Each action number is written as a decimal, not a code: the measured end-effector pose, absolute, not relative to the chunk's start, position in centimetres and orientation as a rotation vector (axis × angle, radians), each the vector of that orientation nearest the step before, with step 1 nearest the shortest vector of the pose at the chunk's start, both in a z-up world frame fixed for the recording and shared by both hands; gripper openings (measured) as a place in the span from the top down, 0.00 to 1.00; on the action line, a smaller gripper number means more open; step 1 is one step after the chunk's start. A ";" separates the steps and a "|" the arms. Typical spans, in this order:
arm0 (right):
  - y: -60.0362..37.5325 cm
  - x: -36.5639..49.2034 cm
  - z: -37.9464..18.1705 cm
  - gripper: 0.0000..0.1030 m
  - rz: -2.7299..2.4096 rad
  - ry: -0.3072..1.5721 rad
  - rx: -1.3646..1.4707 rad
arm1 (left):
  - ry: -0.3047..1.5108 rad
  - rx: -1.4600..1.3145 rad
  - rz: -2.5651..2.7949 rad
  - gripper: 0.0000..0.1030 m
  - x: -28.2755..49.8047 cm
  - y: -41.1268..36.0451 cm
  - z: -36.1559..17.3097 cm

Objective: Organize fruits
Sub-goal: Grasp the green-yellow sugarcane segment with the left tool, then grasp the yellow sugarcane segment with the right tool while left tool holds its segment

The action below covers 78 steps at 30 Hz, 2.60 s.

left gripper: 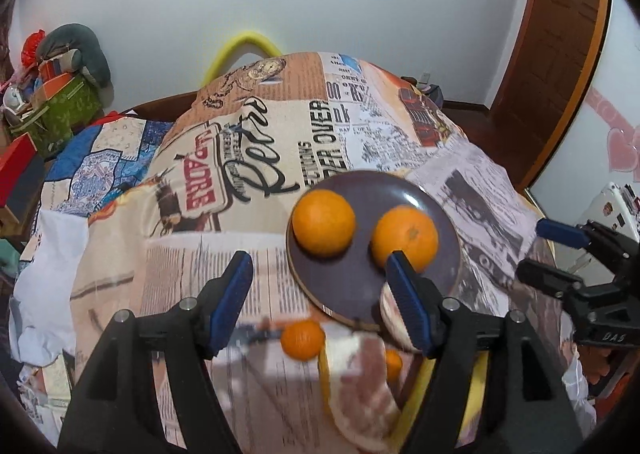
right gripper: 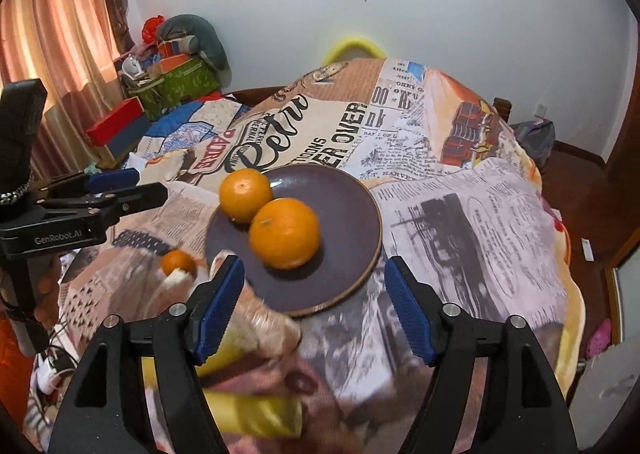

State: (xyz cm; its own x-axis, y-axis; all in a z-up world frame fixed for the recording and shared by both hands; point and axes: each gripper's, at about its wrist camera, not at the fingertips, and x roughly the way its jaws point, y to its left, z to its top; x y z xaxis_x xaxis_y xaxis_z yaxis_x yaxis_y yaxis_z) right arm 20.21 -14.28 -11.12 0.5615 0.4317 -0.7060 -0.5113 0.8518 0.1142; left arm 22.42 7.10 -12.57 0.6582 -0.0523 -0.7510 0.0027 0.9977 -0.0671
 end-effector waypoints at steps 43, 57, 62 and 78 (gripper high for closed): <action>-16.8 12.3 -19.3 0.25 0.514 0.996 -0.135 | 0.968 0.200 -0.173 0.60 17.0 -3.8 -20.5; -15.9 13.5 -18.9 0.25 0.489 0.985 -0.140 | 0.988 0.151 -0.210 0.64 13.8 -3.5 -20.8; -16.4 14.0 -18.3 0.25 0.483 0.980 -0.105 | 0.994 0.112 -0.240 0.64 13.1 -3.6 -21.0; -12.6 13.0 -19.0 0.25 0.558 1.034 0.036 | 0.919 -0.071 -0.174 0.64 11.8 2.6 -18.2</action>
